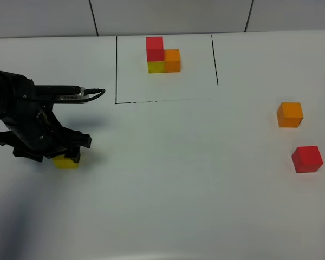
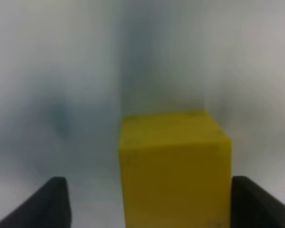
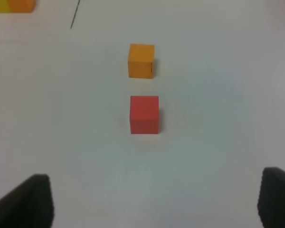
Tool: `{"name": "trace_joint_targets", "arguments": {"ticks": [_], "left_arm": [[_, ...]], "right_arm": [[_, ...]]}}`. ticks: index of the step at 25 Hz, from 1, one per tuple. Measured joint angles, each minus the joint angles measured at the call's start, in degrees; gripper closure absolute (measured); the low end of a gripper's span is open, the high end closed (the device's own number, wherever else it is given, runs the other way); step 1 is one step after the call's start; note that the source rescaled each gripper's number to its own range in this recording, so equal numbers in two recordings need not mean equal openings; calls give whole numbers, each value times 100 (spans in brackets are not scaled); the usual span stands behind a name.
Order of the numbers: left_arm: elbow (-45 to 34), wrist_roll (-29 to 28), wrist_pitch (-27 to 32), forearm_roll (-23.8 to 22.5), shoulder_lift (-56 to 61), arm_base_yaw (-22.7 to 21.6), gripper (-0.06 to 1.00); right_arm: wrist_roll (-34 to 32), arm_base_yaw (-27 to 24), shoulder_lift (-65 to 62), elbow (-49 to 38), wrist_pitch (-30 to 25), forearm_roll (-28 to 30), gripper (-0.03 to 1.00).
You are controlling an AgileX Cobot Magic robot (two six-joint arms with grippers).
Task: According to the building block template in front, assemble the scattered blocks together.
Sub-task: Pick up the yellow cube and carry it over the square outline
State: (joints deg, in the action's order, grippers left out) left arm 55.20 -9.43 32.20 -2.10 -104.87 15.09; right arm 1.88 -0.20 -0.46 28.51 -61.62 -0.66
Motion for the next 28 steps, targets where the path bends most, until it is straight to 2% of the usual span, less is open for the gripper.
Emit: {"name": "trace_joint_targets", "arguments": {"ticks": [2, 6, 8, 12, 17, 20, 23, 28], "left_arm": [[0, 0, -23, 5, 0, 0, 94], [115, 40, 150, 5, -6, 0, 92], [310, 351, 435, 5, -12, 8, 92], [901, 1598, 1152, -1, -12, 299, 92], [1742, 3560, 1884, -1, -176, 1118, 92], [2412, 4375, 2399, -59, -563, 1546, 92], [3164, 4887, 2820, -280, -1102, 1899, 92], [4479, 5348, 3036, -436, -2019, 2297, 92]], "right_arm": [[0, 0, 0, 0, 0, 0, 22], [0, 0, 0, 0, 0, -6, 22], [0, 0, 0, 0, 0, -6, 22], [0, 0, 0, 0, 0, -6, 22], [0, 0, 0, 0, 0, -6, 22], [0, 0, 0, 0, 0, -6, 22], [0, 0, 0, 0, 0, -6, 22], [0, 0, 0, 0, 0, -18, 22]]}}
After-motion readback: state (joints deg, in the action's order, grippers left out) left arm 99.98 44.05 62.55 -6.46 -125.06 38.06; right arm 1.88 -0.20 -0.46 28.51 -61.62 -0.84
